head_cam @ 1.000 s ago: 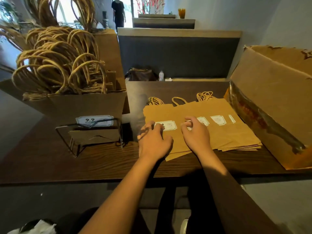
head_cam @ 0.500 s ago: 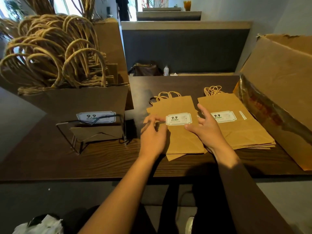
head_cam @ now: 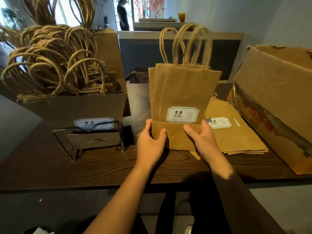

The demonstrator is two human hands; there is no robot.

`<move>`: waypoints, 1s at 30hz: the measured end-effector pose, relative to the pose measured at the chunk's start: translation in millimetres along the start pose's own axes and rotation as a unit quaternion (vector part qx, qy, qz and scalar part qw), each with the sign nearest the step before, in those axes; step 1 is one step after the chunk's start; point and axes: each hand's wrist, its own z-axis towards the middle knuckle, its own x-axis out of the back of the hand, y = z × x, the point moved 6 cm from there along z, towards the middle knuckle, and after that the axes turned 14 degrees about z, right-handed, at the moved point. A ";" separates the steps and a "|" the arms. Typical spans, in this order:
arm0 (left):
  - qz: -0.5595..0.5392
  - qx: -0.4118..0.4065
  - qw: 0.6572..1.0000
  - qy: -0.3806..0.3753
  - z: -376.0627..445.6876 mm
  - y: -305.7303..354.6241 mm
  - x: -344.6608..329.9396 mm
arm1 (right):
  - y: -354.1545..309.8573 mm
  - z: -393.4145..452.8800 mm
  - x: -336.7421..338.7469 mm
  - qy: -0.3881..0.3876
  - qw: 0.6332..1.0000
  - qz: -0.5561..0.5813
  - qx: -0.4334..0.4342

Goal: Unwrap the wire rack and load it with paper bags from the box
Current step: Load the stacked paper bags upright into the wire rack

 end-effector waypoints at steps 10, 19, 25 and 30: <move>-0.016 -0.024 0.995 0.092 -4.0 6.7 11.6 | -4.7 3.6 -11.0 0.020 0.945 -0.304 0.117; -0.080 0.033 0.992 0.092 -4.0 1.6 10.2 | 18.0 15.1 16.9 0.114 0.764 -0.634 -0.033; -0.112 0.037 0.989 0.090 -4.7 3.6 11.5 | 1.3 11.6 19.7 0.199 0.795 -0.572 0.018; -0.146 0.056 0.984 0.085 -5.3 1.9 10.8 | -7.1 4.8 28.8 0.256 0.840 -0.473 0.068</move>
